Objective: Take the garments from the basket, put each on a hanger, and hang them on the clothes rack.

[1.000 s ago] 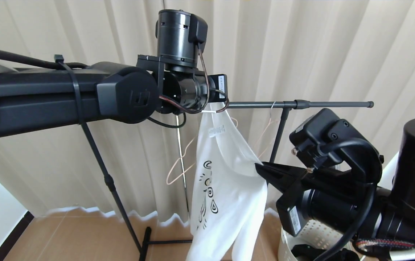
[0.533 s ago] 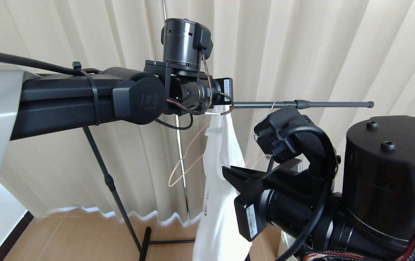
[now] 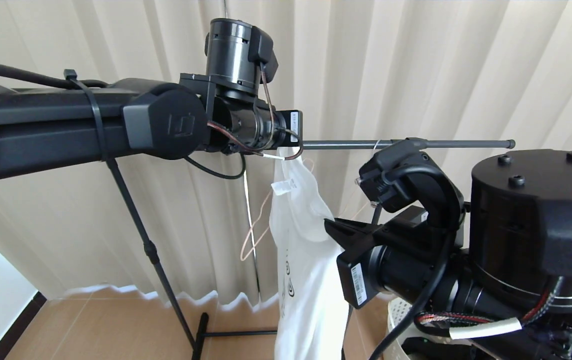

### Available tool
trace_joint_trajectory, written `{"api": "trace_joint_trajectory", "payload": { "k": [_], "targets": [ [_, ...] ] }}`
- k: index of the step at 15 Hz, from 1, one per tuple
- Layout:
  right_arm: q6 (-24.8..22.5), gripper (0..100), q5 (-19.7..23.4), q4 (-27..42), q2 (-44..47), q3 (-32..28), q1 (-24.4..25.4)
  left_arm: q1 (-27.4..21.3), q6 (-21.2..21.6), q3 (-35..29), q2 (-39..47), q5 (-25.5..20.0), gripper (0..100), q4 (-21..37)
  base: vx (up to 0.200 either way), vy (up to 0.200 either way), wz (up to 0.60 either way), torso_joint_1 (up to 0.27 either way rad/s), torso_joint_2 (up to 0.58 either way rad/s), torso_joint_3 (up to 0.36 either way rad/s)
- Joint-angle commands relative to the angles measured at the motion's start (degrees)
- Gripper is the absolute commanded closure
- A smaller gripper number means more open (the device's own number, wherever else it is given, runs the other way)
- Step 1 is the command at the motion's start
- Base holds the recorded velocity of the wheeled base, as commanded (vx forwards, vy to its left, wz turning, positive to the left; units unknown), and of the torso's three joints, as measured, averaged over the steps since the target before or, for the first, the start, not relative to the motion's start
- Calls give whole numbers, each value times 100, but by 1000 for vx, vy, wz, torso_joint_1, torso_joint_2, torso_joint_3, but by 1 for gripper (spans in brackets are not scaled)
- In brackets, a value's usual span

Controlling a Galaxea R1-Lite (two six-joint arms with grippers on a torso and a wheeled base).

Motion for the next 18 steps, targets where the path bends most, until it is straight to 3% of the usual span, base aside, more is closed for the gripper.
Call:
{"api": "trace_joint_trajectory", "payload": {
  "k": [1,4,7,9,13,15,18],
  "targets": [
    [-200,100,-1,-1,-253,173,-361,52,-22,13,-297,144,100,278,0,0,0,0,0,0],
    [-394,100,-1,-27,-200,94,-959,61,5,400,-569,557,100,576,0,0,0,0,0,0],
    [-403,100,8,-18,-42,-126,-1222,26,145,1323,-1184,566,100,700,0,0,0,0,0,0],
    [-403,100,-1,-62,459,-495,-1477,-53,400,2140,-1685,566,100,770,0,0,0,0,0,0],
    [-446,100,-18,8,1215,-1664,-1486,-510,356,3371,-2274,575,100,761,0,0,0,0,0,0],
    [-517,100,-124,43,1610,-2253,-1521,-862,75,3854,-2371,575,100,735,0,0,0,0,0,0],
    [-517,100,-159,-36,1927,-2630,-1512,-1398,-452,3924,-2318,575,100,726,0,0,0,0,0,0]
  ]
}}
